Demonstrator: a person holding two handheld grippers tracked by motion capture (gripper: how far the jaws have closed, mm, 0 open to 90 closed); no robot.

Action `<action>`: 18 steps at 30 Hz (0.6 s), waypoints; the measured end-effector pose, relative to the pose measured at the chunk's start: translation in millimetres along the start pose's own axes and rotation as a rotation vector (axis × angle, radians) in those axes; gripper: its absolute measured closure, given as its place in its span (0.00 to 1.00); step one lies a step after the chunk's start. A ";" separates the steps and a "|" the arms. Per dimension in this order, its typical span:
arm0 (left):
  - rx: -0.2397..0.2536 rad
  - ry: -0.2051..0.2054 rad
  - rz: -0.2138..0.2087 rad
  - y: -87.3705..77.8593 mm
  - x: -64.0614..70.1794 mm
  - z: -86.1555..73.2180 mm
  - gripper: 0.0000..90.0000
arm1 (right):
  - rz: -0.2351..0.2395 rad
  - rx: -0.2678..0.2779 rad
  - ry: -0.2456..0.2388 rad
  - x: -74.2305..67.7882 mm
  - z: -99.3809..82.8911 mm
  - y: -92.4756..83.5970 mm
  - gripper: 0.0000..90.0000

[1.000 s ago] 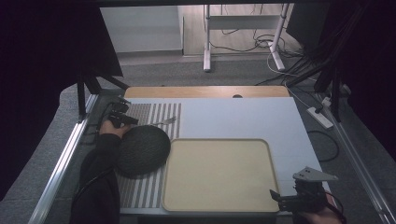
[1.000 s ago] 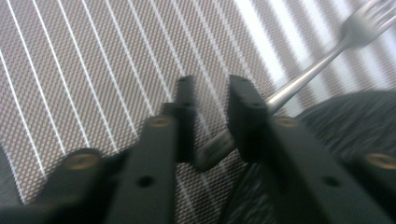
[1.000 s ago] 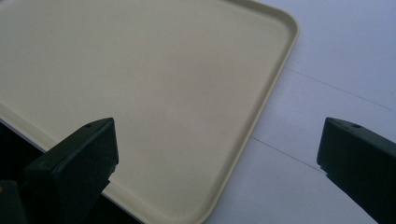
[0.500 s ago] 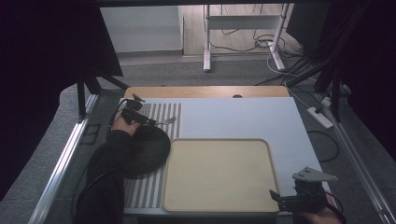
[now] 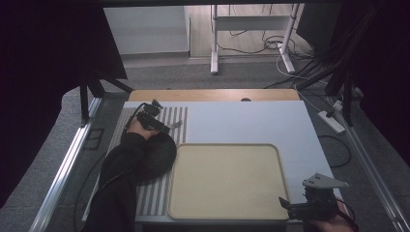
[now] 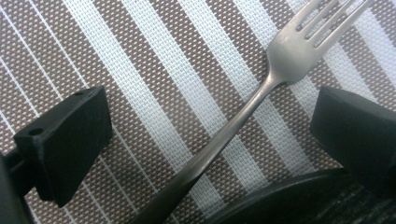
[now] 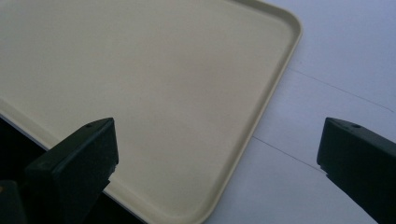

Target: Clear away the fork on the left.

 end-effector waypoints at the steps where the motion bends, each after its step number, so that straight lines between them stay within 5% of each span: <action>1: -0.002 0.005 0.017 -0.3 -0.2 0.1 0.02 | 0.000 0.000 -0.001 0.0 0.0 0.0 0.00; 5: -0.004 0.029 0.016 -3.9 -3.0 -0.3 0.10 | 0.000 -0.002 -0.002 -0.3 -0.1 0.1 0.00; 10: -0.001 0.071 0.010 -12.3 -11.0 -3.9 0.42 | 0.000 -0.005 -0.005 -0.4 -0.3 0.2 0.00; 13: 0.022 0.102 -0.003 -13.8 -13.2 -6.0 0.51 | -0.001 -0.005 -0.006 -0.5 -0.3 0.5 0.00; 15: 0.034 0.132 0.010 -15.3 -14.6 -8.2 0.74 | -0.001 -0.005 -0.006 -0.6 -0.3 0.5 0.00; 18: 0.054 0.180 0.020 -15.5 -14.2 -10.2 0.87 | -0.001 -0.006 -0.006 -0.5 -0.4 0.6 0.00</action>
Point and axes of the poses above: each handheld gripper's, and its own axes: y roughly forward along the jaws, z roughly out of its top, x roughly to its right, the point moved 5 cm from there along y, roughly forward along the jaws, and after that the axes turned 13 degrees about y, right-handed, at the moved point
